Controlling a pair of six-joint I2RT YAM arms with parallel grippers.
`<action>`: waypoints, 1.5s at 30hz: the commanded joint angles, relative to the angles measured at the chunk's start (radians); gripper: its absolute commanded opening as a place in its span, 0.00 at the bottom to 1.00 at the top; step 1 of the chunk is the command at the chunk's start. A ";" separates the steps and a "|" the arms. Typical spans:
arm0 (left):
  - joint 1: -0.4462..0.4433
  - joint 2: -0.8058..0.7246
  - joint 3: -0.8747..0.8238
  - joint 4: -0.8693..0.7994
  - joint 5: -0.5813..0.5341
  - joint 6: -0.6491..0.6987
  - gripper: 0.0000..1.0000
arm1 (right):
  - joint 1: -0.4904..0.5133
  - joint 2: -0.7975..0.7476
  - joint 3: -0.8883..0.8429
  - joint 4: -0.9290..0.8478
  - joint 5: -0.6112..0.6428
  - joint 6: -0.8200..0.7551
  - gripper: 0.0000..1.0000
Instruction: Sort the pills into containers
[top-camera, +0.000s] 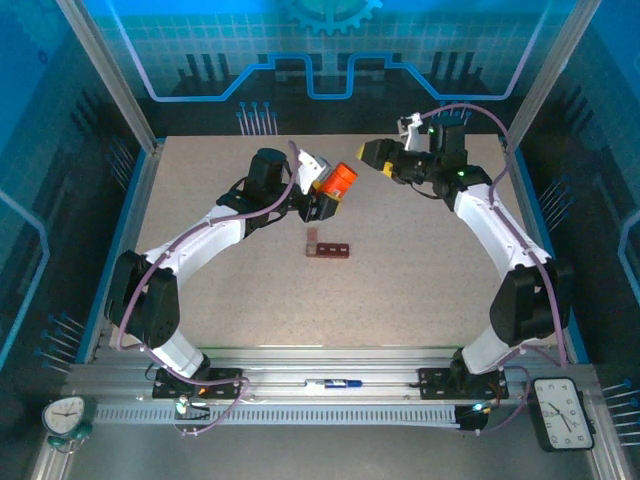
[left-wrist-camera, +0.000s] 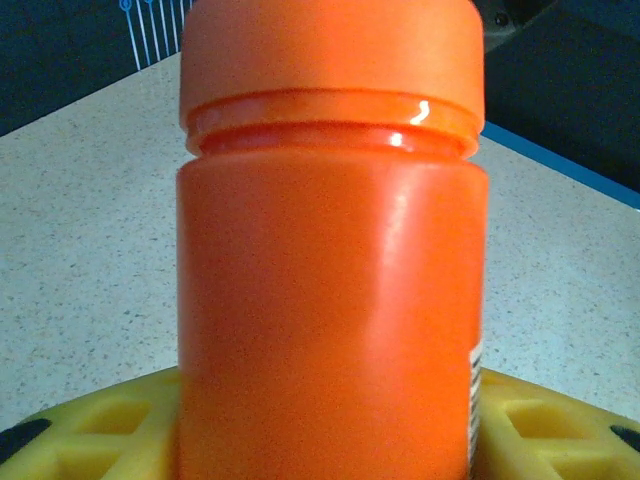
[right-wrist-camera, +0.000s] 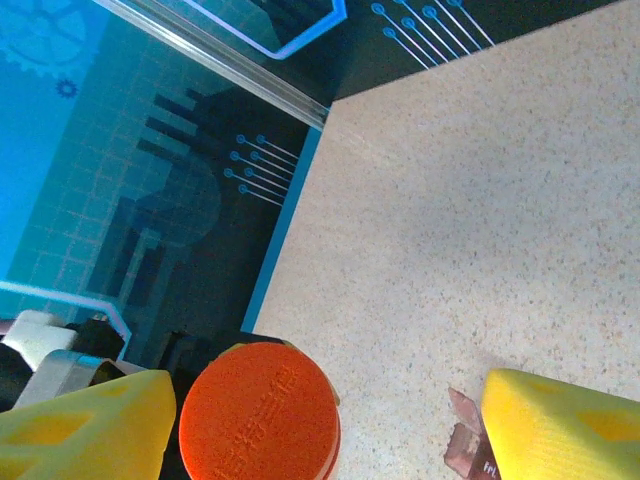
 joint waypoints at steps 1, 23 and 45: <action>-0.008 -0.002 0.020 0.012 -0.016 0.033 0.23 | 0.042 0.028 0.050 -0.061 0.034 0.019 0.81; -0.020 0.012 0.022 0.040 -0.011 0.003 0.22 | 0.110 0.053 0.056 -0.079 0.032 -0.052 0.41; 0.049 -0.016 -0.003 0.087 0.336 -0.181 0.21 | -0.055 0.060 -0.123 0.576 -0.422 -0.032 0.40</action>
